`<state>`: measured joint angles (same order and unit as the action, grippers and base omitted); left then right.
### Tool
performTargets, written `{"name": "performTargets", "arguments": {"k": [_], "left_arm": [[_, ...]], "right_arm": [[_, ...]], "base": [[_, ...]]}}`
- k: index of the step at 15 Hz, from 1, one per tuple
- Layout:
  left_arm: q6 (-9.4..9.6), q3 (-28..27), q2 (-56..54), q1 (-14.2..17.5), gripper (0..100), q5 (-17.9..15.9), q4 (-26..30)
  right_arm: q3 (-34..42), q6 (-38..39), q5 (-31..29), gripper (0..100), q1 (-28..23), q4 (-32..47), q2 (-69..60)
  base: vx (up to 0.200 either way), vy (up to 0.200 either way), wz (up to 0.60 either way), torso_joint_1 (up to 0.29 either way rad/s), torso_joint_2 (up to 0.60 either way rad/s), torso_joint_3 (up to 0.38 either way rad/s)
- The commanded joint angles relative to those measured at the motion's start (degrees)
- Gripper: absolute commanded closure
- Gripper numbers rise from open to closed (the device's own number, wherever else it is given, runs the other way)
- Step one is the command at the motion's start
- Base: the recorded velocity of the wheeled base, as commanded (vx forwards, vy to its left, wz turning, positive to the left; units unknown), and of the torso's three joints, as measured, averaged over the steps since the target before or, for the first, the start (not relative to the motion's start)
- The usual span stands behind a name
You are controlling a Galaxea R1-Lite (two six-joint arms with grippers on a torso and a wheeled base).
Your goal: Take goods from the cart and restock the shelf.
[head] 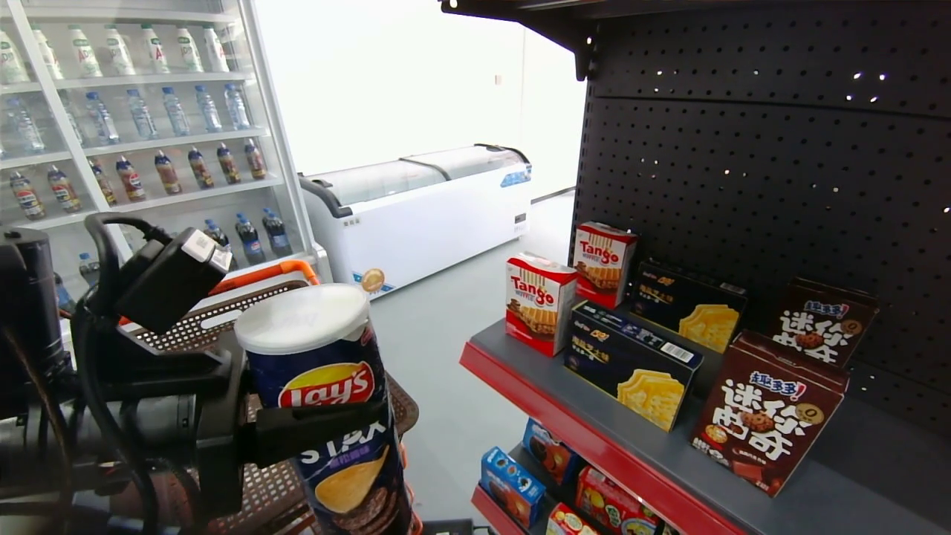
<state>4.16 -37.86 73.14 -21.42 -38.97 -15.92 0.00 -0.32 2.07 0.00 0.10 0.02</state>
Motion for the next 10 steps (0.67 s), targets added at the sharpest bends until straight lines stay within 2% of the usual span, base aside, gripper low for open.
{"name": "performTargets", "arguments": {"k": [1, 5, 10], "left_arm": [[0.06, 0.8, -1.3, -0.4, 100, -0.1, -0.1], [0.06, 1.1, -1.6, -0.5, 100, -0.3, -0.2], [0.06, 1.1, -1.6, -0.5, 100, -0.4, -0.2]], "right_arm": [[0.0, 0.0, 0.0, 0, 0.0, 0.0, 0.0], [0.0, 0.0, 0.0, 0, 0.0, 0.0, 0.0], [0.0, 0.0, 0.0, 0, 0.0, 0.0, 0.0]], "base": [[0.000, 0.000, 0.00, 0.000, 0.00, 0.000], [0.000, 0.000, 0.00, 0.000, 0.00, 0.000], [0.000, 0.000, -0.60, 0.001, 0.00, 0.002]]}}
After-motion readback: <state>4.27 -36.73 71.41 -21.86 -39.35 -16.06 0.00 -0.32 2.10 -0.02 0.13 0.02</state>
